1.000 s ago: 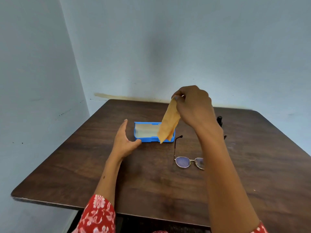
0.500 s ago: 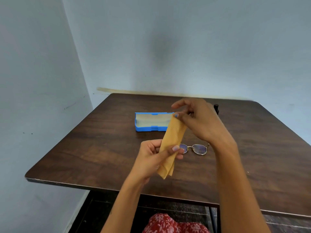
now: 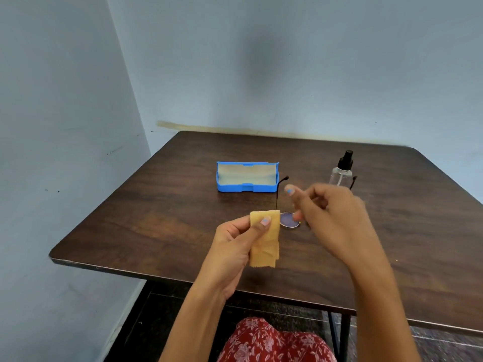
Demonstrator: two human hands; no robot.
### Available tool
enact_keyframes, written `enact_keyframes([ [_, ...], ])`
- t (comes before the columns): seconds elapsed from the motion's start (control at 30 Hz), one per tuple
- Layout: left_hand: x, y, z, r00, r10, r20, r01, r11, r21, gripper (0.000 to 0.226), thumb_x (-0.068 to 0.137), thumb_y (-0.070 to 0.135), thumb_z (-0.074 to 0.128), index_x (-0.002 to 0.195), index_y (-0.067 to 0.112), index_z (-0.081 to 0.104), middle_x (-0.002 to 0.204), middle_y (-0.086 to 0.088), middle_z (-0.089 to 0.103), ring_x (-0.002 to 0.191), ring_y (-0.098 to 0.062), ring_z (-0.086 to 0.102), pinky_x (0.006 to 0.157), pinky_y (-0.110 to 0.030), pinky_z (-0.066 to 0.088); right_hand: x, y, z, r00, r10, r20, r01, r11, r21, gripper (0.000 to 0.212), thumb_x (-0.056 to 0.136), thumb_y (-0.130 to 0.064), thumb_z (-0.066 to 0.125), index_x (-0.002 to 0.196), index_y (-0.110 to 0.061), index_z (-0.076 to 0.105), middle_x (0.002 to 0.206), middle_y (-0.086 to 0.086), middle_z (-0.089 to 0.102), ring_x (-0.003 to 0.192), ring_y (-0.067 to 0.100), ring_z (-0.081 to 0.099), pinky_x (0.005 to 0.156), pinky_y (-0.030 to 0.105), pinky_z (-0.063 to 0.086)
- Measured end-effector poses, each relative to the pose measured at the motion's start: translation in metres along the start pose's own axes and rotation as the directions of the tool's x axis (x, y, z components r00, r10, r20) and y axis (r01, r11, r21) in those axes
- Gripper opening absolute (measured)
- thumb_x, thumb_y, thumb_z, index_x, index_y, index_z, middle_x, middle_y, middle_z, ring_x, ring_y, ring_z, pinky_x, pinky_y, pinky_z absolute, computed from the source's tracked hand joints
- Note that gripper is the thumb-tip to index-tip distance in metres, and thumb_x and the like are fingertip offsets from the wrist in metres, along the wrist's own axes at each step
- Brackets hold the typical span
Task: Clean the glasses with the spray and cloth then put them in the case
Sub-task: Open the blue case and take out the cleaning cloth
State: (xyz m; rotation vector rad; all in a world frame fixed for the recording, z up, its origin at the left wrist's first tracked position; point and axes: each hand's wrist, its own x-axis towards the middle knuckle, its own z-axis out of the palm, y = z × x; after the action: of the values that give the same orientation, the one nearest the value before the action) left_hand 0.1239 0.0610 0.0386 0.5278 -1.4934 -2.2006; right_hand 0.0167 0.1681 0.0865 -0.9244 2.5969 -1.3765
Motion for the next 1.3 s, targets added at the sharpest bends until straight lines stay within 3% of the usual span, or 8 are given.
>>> enact_keyframes([
  [0.1, 0.002, 0.001, -0.001, 0.999, 0.0, 0.044, 0.002, 0.999, -0.035, 0.029, 0.078, 0.02, 0.06, 0.101, 0.006, 0.071, 0.096, -0.012, 0.072, 0.088, -0.017, 0.066, 0.078, -0.034, 0.056, 0.001, 0.01, 0.01, 0.959, 0.051, 0.279, -0.103, 0.979, 0.176, 0.029, 0.077, -0.05, 0.067, 0.082, -0.022, 0.062, 0.071, -0.005, 0.072, 0.056, 0.006, 0.055, 0.062, 0.027, 0.048],
  [0.17, 0.003, 0.003, -0.001, 0.998, -0.004, 0.058, 0.007, 0.999, -0.047, 0.03, 0.079, 0.018, 0.058, 0.104, 0.006, 0.069, 0.098, -0.01, 0.072, 0.093, -0.015, 0.066, 0.086, -0.033, 0.054, 0.003, 0.012, 0.016, 0.942, -0.005, 0.335, -0.11, 0.941, 0.321, 0.026, 0.075, -0.032, 0.074, 0.091, -0.017, 0.06, 0.076, 0.004, 0.072, 0.056, 0.005, 0.054, 0.054, 0.02, 0.045],
  [0.37, 0.013, 0.006, -0.007, 0.999, -0.004, -0.033, 0.005, 0.999, 0.044, 0.025, 0.084, 0.008, 0.059, 0.109, 0.007, 0.064, 0.099, -0.009, 0.073, 0.096, -0.019, 0.068, 0.088, -0.036, 0.053, 0.014, 0.017, 0.022, 0.938, -0.046, 0.345, -0.143, 0.852, 0.503, 0.034, 0.076, -0.007, 0.074, 0.102, -0.013, 0.054, 0.077, 0.006, 0.073, 0.053, 0.001, 0.057, 0.05, 0.016, 0.043],
  [0.5, 0.017, 0.002, -0.01, 0.971, 0.133, -0.201, -0.086, 0.97, 0.227, 0.044, 0.077, 0.01, 0.072, 0.118, 0.011, 0.056, 0.086, -0.006, 0.075, 0.088, -0.015, 0.07, 0.088, -0.033, 0.052, 0.019, 0.024, 0.026, 0.953, -0.063, 0.295, -0.094, 0.867, 0.49, 0.029, 0.077, -0.008, 0.073, 0.098, -0.018, 0.055, 0.076, 0.001, 0.074, 0.07, 0.01, 0.064, 0.068, 0.03, 0.052],
  [0.67, 0.019, -0.003, -0.013, 0.905, 0.369, -0.211, -0.239, 0.853, 0.464, 0.053, 0.069, 0.018, 0.08, 0.115, 0.022, 0.055, 0.085, 0.002, 0.073, 0.092, 0.003, 0.064, 0.08, -0.003, 0.04, 0.021, 0.025, 0.026, 0.961, -0.112, 0.252, -0.038, 0.851, 0.524, 0.022, 0.079, -0.008, 0.071, 0.093, -0.019, 0.059, 0.074, -0.002, 0.073, 0.08, 0.015, 0.067, 0.087, 0.045, 0.049],
  [0.83, 0.024, -0.011, -0.013, 0.879, 0.405, -0.252, -0.304, 0.883, 0.358, 0.038, 0.067, 0.04, 0.08, 0.094, 0.02, 0.065, 0.084, 0.003, 0.071, 0.087, -0.009, 0.066, 0.084, -0.027, 0.049, 0.02, 0.021, 0.026, 0.966, -0.128, 0.226, -0.04, 0.786, 0.617, 0.02, 0.077, -0.005, 0.071, 0.091, -0.015, 0.06, 0.069, -0.002, 0.07, 0.077, 0.015, 0.063, 0.073, 0.03, 0.051],
  [1.07, 0.026, -0.011, -0.01, 0.93, 0.329, -0.163, -0.303, 0.938, 0.167, 0.018, 0.064, 0.03, 0.071, 0.07, 0.013, 0.067, 0.101, -0.006, 0.071, 0.095, -0.013, 0.068, 0.074, -0.016, 0.051, 0.021, 0.021, 0.025, 0.969, -0.108, 0.22, -0.065, 0.751, 0.657, 0.017, 0.08, -0.005, 0.068, 0.09, -0.014, 0.059, 0.07, -0.003, 0.072, 0.07, 0.004, 0.065, 0.062, 0.015, 0.05],
  [1.3, 0.025, -0.013, -0.009, 0.922, 0.377, -0.088, -0.361, 0.92, 0.152, 0.023, 0.066, 0.02, 0.07, 0.086, 0.009, 0.074, 0.107, -0.007, 0.071, 0.099, -0.014, 0.068, 0.077, -0.019, 0.053, 0.021, 0.02, 0.025, 0.972, -0.104, 0.212, -0.071, 0.726, 0.684, 0.014, 0.082, -0.002, 0.066, 0.091, -0.011, 0.059, 0.068, -0.002, 0.071, 0.068, 0.006, 0.064, 0.061, 0.015, 0.051],
])
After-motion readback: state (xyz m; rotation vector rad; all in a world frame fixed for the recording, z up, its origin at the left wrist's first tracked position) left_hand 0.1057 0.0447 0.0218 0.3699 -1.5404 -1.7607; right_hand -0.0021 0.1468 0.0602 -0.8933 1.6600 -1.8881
